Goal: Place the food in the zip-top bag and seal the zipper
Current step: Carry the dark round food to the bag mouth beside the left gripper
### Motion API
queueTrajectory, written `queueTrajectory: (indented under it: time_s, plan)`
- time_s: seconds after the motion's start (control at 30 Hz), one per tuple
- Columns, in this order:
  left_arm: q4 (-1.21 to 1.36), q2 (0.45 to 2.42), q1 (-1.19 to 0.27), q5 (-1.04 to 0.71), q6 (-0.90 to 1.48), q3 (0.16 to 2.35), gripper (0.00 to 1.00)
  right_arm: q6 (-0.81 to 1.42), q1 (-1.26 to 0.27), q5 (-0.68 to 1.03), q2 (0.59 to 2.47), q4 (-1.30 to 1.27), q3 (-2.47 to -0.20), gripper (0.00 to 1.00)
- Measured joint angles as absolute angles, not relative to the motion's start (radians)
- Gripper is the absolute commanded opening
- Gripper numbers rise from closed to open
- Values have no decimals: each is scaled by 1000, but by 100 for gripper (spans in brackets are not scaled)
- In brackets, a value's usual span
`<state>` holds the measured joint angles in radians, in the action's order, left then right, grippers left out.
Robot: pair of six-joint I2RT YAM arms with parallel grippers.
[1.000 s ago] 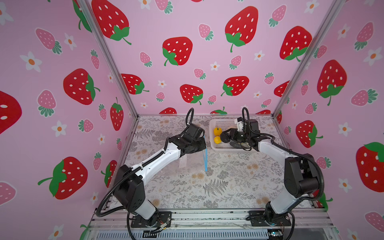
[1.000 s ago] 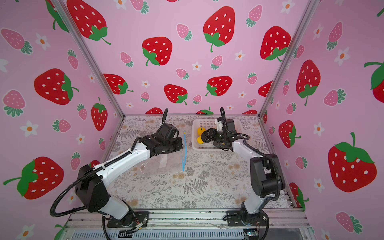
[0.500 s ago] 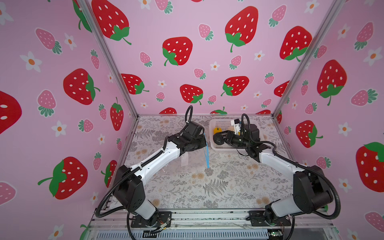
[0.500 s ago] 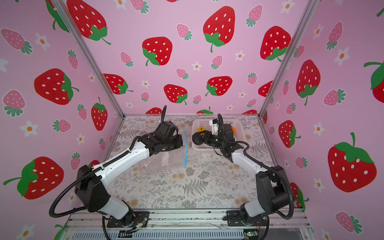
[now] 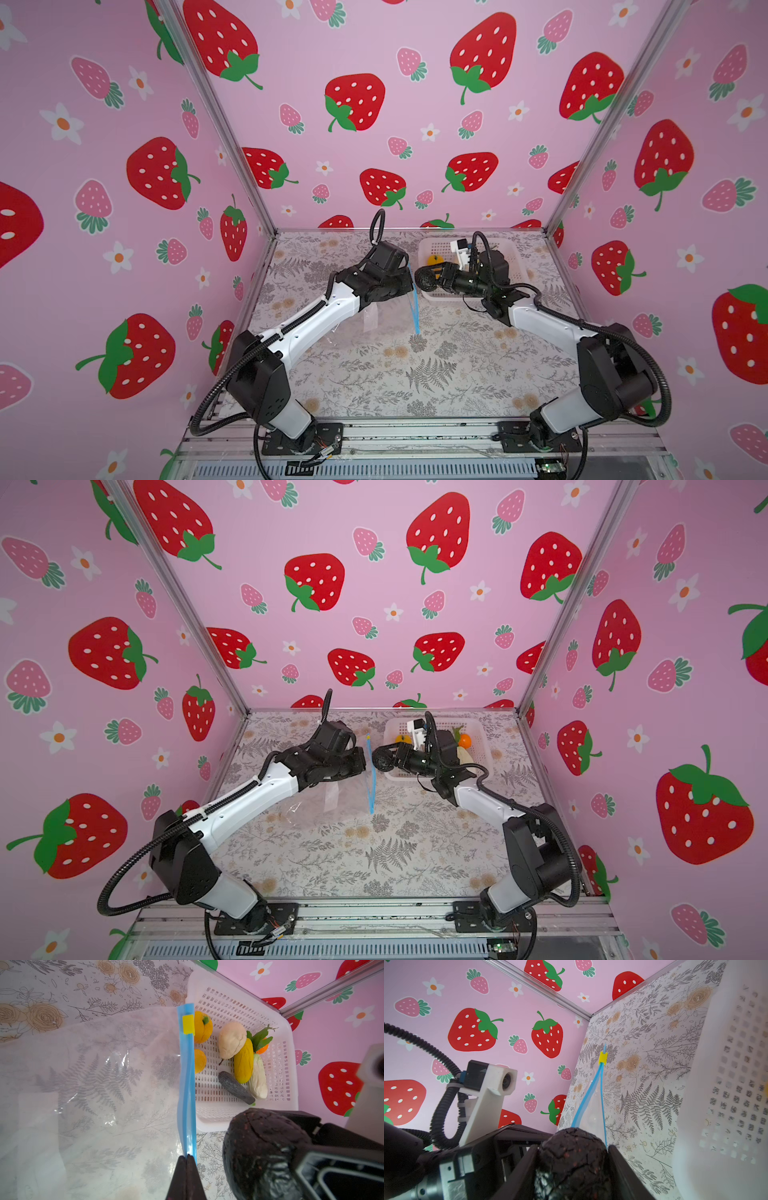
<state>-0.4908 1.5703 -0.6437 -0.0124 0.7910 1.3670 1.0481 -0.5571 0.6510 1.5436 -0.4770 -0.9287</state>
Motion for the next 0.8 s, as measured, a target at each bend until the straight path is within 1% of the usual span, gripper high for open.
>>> queueTrajectory:
  time_s: [0.8]
  plan:
    - [-490, 1568, -644, -20, 791, 1368, 0, 1076, -590, 657, 1589, -515, -925, 39]
